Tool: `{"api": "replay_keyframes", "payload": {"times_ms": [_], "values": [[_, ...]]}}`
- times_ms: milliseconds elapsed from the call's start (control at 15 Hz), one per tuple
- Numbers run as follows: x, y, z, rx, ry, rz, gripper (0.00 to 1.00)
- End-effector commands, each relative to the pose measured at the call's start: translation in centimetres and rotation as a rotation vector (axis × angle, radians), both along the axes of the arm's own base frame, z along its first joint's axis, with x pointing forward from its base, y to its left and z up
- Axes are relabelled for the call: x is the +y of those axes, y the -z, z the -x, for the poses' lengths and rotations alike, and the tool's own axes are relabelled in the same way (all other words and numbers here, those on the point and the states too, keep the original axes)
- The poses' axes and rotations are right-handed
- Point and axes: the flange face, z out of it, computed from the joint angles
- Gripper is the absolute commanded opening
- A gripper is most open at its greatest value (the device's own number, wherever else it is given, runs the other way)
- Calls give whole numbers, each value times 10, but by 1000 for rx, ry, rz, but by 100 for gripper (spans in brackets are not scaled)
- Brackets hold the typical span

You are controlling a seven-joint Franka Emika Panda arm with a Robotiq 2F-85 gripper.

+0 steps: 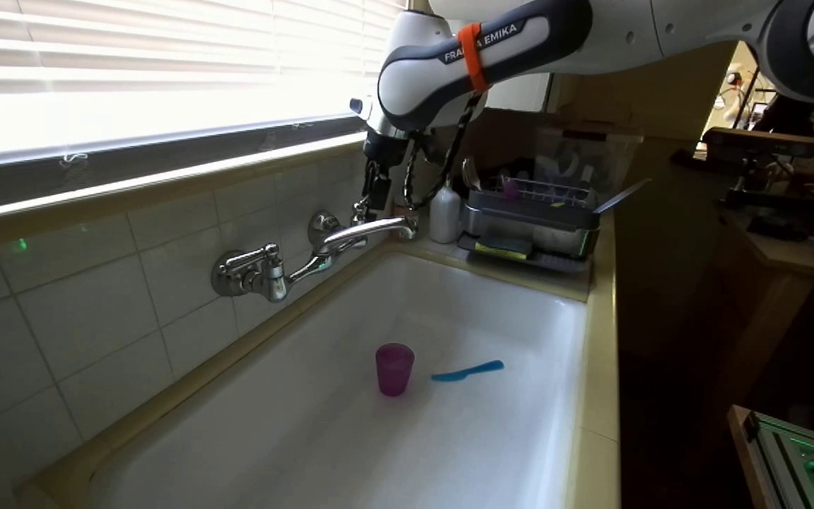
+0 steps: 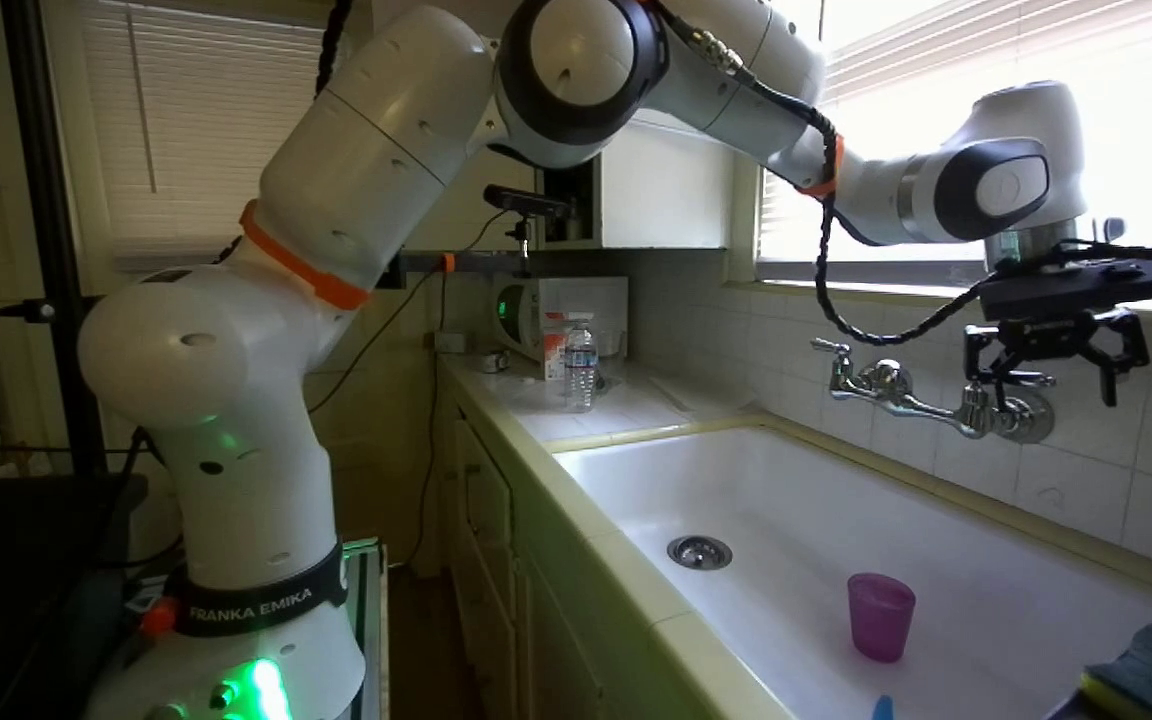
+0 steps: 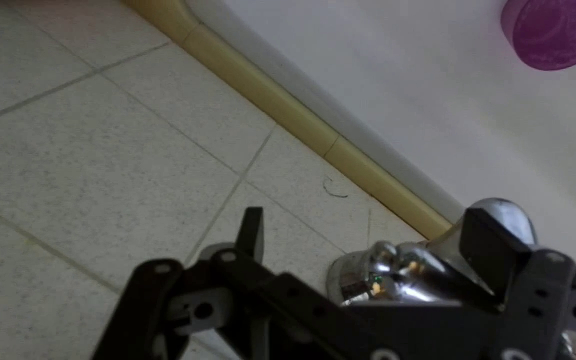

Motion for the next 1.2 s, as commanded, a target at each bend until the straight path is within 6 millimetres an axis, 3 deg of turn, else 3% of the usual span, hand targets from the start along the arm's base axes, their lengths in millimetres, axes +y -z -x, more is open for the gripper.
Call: {"api": "replay_keyframes", "payload": {"times_ms": [0,267,667,1133], "values": [[13,-14,18,57,72,2,100],[23,-22,33,157,145,-45,100],[22,-33,51,205,260,-53,100],[18,-43,86,238,369,-106,100]]}}
